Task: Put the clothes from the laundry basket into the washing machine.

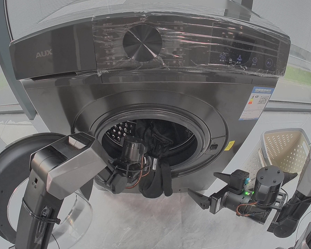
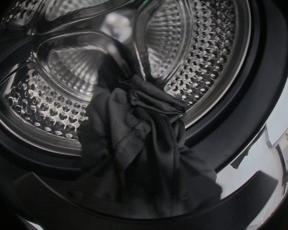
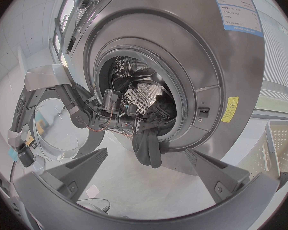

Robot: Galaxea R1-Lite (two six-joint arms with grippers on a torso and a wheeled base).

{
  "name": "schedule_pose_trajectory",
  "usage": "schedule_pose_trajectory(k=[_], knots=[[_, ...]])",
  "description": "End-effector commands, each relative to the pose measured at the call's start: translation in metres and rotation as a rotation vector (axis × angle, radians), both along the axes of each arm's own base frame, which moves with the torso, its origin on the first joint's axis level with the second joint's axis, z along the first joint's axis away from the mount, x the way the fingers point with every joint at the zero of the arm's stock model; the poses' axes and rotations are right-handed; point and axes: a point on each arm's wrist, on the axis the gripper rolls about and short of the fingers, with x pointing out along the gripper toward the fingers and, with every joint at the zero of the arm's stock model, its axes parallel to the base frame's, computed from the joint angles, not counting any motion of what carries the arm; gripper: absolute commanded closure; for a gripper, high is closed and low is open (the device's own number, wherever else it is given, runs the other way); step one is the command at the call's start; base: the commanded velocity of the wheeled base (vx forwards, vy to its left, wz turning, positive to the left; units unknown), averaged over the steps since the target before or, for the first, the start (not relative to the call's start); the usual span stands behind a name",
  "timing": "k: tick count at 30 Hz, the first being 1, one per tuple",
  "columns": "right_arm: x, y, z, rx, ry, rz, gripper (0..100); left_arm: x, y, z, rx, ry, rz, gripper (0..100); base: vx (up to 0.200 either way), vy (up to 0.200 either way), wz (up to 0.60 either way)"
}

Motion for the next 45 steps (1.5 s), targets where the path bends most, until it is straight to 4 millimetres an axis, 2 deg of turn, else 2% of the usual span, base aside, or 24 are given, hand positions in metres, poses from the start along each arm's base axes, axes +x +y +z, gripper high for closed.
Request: schedule_pose_trajectory(k=[1,6,9,14,22,23,27,33,38,45], knots=[[0.0,0.0,0.0,0.0,0.001,0.001,0,0.001,-0.002,-0.01,0.005,0.018,-0.005,100,0.0,0.0,0.0],[0.0,0.0,0.0,0.0,0.001,0.001,0,0.008,-0.006,-0.004,-0.037,-0.038,-0.001,100,0.0,0.0,0.0],[0.0,0.0,0.0,0.0,0.001,0.001,0,0.027,-0.012,0.021,-0.116,-0.155,0.029,100,0.0,0.0,0.0],[0.0,0.0,0.0,0.002,-0.002,0.001,0,0.049,-0.013,0.047,-0.197,-0.282,0.106,100,0.0,0.0,0.0],[0.0,0.0,0.001,0.003,-0.003,0.001,0,0.056,-0.009,0.051,-0.21,-0.311,0.131,100,0.0,0.0,0.0],[0.0,0.0,0.001,0.002,-0.004,0.001,0,0.056,-0.009,0.051,-0.21,-0.311,0.131,0,0.0,0.0,0.0],[0.0,0.0,0.001,0.003,-0.003,0.001,0,0.053,-0.009,0.048,-0.202,-0.293,0.129,0,0.0,0.0,0.0],[0.0,0.0,0.0,0.001,0.0,0.002,0,0.031,-0.006,0.041,-0.153,-0.211,0.09,0,0.0,0.0,0.0],[0.0,0.0,0.001,0.004,0.0,0.005,0,0.007,0.0,0.019,-0.094,-0.096,0.012,0,0.0,0.0,0.0],[0.0,0.0,0.001,0.004,0.0,0.005,0,0.001,0.001,0.001,-0.054,-0.055,-0.014,0,0.0,0.0,0.0]])
